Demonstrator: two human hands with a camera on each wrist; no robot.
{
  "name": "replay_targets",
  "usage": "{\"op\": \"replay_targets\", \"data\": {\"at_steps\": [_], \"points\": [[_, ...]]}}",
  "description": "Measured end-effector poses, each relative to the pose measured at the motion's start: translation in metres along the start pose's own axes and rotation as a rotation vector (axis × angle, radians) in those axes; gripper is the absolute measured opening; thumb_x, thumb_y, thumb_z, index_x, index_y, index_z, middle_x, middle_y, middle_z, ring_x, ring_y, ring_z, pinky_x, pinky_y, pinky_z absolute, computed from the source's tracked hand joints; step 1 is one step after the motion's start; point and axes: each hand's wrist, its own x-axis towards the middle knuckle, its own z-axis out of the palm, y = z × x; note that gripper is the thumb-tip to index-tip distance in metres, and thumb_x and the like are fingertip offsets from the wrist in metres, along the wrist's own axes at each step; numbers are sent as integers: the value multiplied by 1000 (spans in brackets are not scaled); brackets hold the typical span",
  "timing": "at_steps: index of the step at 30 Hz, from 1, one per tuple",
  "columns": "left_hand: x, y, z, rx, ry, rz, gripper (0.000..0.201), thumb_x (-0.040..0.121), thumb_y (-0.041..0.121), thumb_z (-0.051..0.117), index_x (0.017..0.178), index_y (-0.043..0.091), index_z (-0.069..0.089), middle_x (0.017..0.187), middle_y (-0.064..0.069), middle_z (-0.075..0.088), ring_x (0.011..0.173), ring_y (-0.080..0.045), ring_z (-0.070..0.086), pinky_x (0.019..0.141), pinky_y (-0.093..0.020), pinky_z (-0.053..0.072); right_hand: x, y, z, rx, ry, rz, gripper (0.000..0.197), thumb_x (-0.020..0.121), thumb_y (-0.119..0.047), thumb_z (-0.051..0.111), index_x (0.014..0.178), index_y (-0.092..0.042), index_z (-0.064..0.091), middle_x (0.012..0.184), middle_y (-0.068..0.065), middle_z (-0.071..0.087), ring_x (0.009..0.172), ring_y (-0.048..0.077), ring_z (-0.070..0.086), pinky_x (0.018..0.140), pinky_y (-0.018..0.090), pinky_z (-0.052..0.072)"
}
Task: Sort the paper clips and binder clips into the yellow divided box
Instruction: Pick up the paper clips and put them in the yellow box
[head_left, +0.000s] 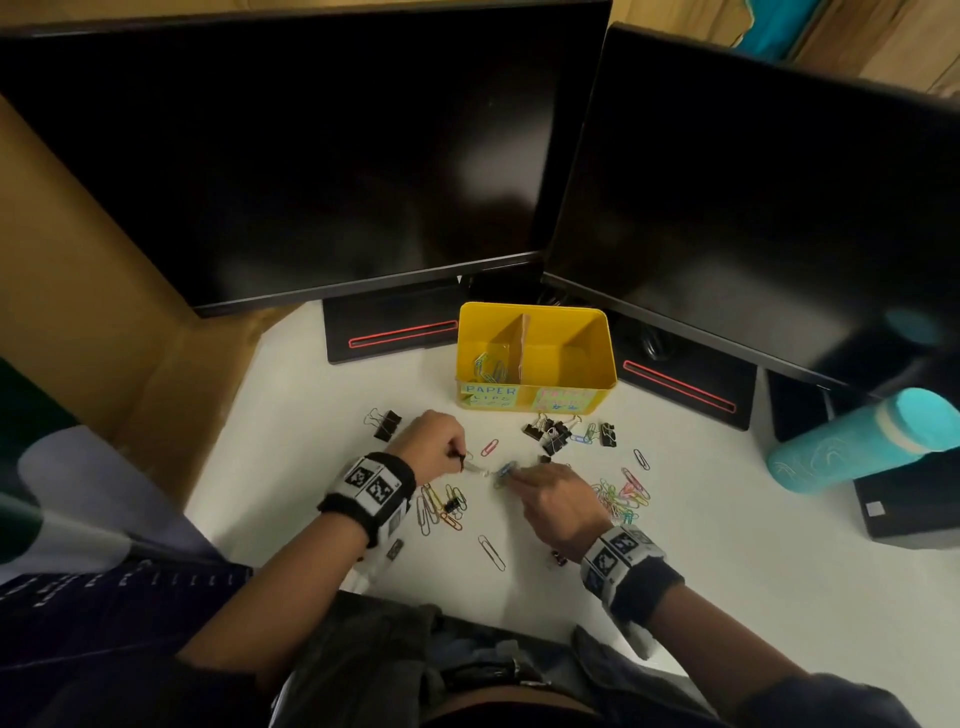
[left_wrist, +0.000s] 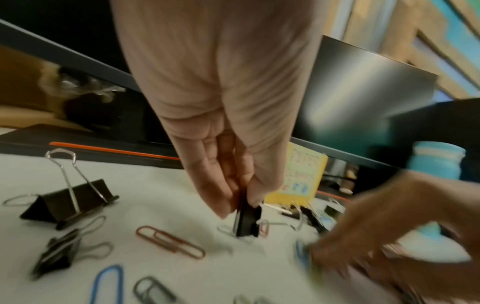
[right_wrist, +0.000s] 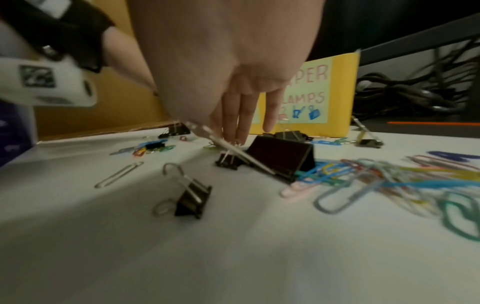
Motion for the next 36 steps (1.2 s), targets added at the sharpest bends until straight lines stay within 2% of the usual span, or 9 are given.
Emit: {"op": "replay_targets", "data": {"at_steps": [4,7,10,14,17,21,29,32,36], "points": [[11,-1,-9,-70,208,-49,15,84,6,64,99,6,66,102,-12,66,84,-22,62,80,-36,53,11,-13,4,26,-101,-50,48,68,6,63,113,-10,64,113,8,67,86,28,64,60,37,58],[1,-10,-14,91,312,-143,16,88,6,55,101,8,65,101,-11,65,87,-26,62,76,-33,51,31,-15,-1,20,-84,40,59,73,12,59,129,-3,48,137,16,47,113,32,52,80,42,56],[-23,-29,-13,117,200,-233,19,86,2,54,96,13,66,96,-9,66,87,-26,62,76,-34,51,40,-12,-2,-14,-150,87,58,82,5,53,137,-7,37,146,9,35,125,28,38,95,41,47],[-52,-45,1,89,139,-220,18,82,7,62,96,16,66,95,-5,66,83,-20,62,78,-33,52,33,-19,2,-73,-37,-91,28,76,-10,68,104,-14,68,118,10,64,102,28,60,81,44,52],[-62,-51,18,75,222,-210,29,82,4,62,109,13,62,107,-3,61,88,-20,60,81,-31,50,31,-33,5,13,12,-210,16,79,-24,68,93,-20,70,94,4,70,82,20,63,64,35,54],[-62,-52,33,62,197,-185,40,81,4,60,120,10,54,121,-6,53,103,-23,55,88,-34,47,35,-40,15,-6,-24,-332,3,78,-13,68,82,-13,69,77,4,65,71,21,60,51,35,55],[-55,-23,54,44,52,35,48,78,4,67,124,11,52,114,-4,50,98,-18,53,85,-30,49,45,2,-9,53,193,55,13,71,0,73,81,-8,70,71,8,67,62,26,63,46,36,55],[-44,-19,49,135,158,15,54,80,8,67,129,7,44,122,-6,46,105,-21,51,88,-32,49,53,2,-13,-40,103,73,45,65,12,66,107,-3,65,93,15,67,82,32,61,53,41,57],[-37,-26,40,411,160,-98,60,80,37,66,126,5,42,123,-10,43,112,-26,37,92,-35,40,63,-18,-9,-191,-163,-30,68,76,10,55,138,-11,35,138,7,41,117,25,40,90,40,47]]}}
